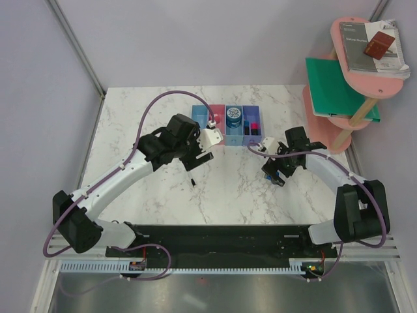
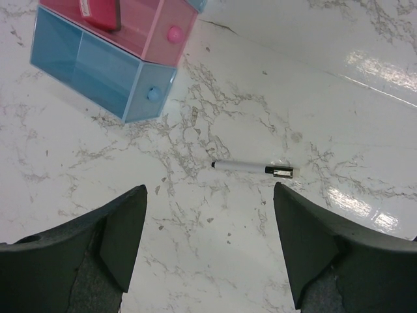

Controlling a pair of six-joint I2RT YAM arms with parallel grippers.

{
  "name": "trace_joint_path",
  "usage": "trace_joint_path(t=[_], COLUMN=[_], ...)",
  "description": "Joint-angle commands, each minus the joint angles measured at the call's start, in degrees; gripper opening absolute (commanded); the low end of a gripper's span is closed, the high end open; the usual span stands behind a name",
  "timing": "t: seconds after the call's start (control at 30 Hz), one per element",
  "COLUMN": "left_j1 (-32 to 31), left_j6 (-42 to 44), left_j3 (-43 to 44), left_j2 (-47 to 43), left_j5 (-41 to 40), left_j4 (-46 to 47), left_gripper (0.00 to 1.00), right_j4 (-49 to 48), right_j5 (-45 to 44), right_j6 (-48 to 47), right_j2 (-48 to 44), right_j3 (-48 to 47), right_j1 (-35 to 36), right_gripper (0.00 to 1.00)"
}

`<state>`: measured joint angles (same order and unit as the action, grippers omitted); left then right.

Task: Sort the stationery into containers
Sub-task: Pick up the stationery from the center of the board.

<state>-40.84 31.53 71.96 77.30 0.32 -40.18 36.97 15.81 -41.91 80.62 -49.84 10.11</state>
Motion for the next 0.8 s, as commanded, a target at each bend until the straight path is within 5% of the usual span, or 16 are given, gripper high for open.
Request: trace_joint_path(t=[0.0,0.57,0.77], left_j1=[0.1,0.1,0.1], left_j6=[-1.1,-1.3,-2.5], left_j3=[0.7,0.6,0.5], left_j2=[-0.5,0.5,0.8], left_j5=[1.2,0.6,1.1], left_j4=[1.5,2.0,2.3], left_gripper=[0.85,0.85,0.85], right_j4=[-3.8,-8.8,-8.8], right_j5=[4.4,3.9,4.0], right_j6=[-0.6,-0.1,0.7], right_j2=[2.4,9.1,8.7], right_j3=[-0.1,1.2,1.2], right_j1=[-0.5,-0.6,-0.8], right_gripper=[0.96,0.86,0.58])
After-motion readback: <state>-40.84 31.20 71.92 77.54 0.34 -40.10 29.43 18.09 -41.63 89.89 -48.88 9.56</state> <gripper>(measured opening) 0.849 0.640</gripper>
